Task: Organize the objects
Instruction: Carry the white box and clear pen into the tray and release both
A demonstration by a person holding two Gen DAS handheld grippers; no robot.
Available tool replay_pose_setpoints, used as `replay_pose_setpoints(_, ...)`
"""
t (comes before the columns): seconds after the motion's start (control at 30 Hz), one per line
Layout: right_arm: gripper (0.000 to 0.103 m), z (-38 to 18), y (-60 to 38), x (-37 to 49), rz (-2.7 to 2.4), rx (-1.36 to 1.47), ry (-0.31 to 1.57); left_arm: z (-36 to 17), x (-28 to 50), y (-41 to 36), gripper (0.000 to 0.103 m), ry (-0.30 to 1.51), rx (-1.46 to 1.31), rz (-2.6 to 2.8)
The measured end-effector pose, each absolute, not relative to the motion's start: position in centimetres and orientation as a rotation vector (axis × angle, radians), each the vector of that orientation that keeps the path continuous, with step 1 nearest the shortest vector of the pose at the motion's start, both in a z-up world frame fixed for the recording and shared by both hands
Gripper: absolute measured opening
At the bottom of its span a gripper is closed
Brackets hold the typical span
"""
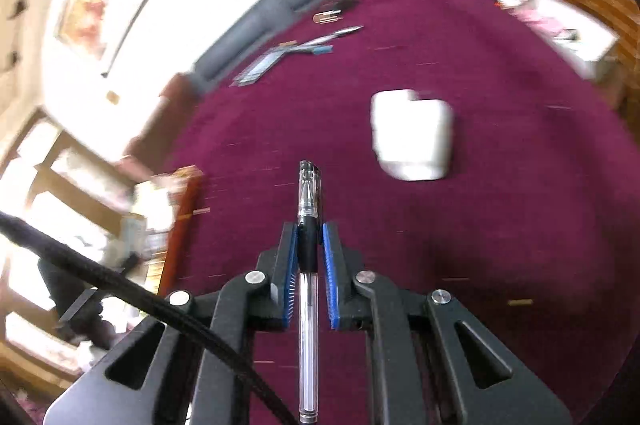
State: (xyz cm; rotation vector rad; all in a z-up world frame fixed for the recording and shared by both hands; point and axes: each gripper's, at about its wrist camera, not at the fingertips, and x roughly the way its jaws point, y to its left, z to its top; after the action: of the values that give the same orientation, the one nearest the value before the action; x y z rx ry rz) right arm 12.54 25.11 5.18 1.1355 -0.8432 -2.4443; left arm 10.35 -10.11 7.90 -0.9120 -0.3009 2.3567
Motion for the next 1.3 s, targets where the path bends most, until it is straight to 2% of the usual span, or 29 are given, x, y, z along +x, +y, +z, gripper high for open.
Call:
replay_pose_setpoints(0.33, 0.011, 6.7, 7.3, 6.0, -1.981, 1.105, -0.731, 6.4, 12.9, -20.6, 0.011, -0.486, -0.983, 2.615)
replay_pose_setpoints(0.6, 0.011, 3.7, -3.8, 3.6, -1.825, 1.239, -0.640, 4.3, 12.9, -25.0, 0.011, -0.527, -1.059, 2.721)
replay_pose_setpoints(0.83, 0.011, 1.7, -8.4, 3.6, -1.872, 1.327, -0.492, 2.4, 12.8, -28.7, 0.011, -0.579, -1.125, 2.754)
replay_pose_setpoints(1.1, 0.013, 1.9, -9.6, 3.6, -2.008, 1.364, -0.313, 1.9, 13.3, -29.6, 0.012, -0.622, -1.111, 2.735)
replay_pose_setpoints(1.17, 0.016, 2.6, -9.1, 4.0, -2.050, 1.367, -0.283, 2.1, 13.4, -29.6, 0.013, -0.631, -1.101, 2.726)
replay_pose_setpoints(1.2, 0.018, 2.8, -9.0, 4.1, -2.073, 1.364, -0.274, 2.2, 13.4, -29.6, 0.018, -0.631, -1.097, 2.726)
replay_pose_setpoints(1.23, 0.018, 3.0, -8.8, 4.3, -2.079, 1.355, -0.272, 2.3, 13.5, -29.6, 0.033, -0.627, -1.096, 2.732)
replay_pose_setpoints(1.3, 0.019, 3.6, -8.3, 4.4, -2.101, 1.325, -0.283, 2.6, 13.6, -29.6, 0.054, -0.627, -1.079, 2.744)
